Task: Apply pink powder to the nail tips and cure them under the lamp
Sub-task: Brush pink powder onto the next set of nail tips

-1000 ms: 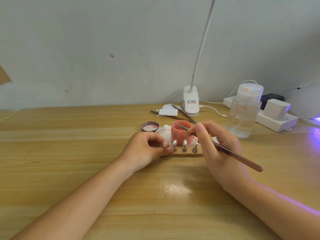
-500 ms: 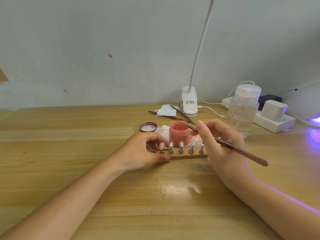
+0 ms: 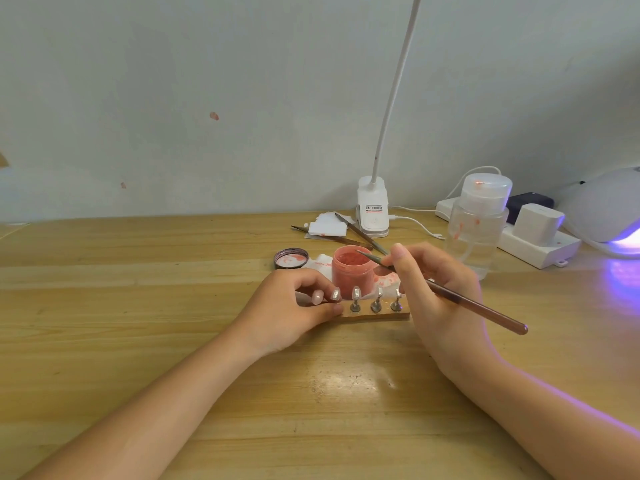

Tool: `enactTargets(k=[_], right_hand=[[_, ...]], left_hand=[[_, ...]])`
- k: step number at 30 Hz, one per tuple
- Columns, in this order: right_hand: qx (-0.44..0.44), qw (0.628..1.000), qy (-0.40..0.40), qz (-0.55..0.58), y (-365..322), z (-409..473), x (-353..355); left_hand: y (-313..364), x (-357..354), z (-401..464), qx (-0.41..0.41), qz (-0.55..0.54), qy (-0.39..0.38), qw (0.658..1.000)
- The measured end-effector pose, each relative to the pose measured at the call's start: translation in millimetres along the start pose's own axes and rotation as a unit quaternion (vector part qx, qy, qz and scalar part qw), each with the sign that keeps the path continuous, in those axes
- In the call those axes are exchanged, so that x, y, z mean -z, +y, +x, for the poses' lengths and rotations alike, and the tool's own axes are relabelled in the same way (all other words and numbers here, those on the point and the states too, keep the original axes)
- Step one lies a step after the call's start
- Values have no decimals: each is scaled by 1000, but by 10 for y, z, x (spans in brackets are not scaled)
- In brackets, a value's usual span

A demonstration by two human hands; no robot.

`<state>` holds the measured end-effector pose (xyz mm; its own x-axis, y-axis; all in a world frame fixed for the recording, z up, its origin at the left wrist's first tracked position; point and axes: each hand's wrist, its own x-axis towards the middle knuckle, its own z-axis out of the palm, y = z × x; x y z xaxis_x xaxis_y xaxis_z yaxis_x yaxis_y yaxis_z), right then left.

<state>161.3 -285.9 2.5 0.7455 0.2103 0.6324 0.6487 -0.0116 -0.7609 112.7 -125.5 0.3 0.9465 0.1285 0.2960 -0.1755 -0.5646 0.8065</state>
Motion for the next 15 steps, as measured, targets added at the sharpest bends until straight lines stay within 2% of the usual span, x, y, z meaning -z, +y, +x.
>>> enactTargets(k=[11,15], right_hand=[[-24,999,15,17,-72,121,38],[-75,996,-34,18,-91,366,95]], left_hand=[[-42,-30,-27,-37,46,33,998],[-42,-22,-34,-45,58,36,997]])
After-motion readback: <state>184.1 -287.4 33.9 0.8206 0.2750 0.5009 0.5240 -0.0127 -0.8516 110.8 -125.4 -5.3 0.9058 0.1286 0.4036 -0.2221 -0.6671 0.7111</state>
